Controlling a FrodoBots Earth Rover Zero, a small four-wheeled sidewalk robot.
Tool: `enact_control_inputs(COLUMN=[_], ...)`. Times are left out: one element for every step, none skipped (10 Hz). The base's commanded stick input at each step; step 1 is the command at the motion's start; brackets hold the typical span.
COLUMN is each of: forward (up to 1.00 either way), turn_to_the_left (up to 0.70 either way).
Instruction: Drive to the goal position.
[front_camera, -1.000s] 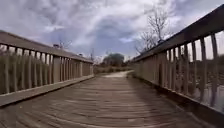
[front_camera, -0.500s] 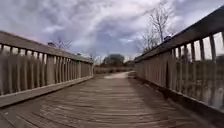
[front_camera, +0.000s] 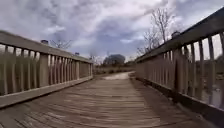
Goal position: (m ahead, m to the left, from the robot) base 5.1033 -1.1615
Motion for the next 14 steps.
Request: enact_control_inputs(forward=[0.50,0.50,0.50,0.50,0.50,0.50,0.50,0.50,0.50,0.50,0.50,0.50,0.50,0.50], turn_to_the_left=[-0.50,-0.08,0.00,0.00,0.00,0.00,0.00,0.00,0.00,0.00,0.00,0.00,0.00,0.00])
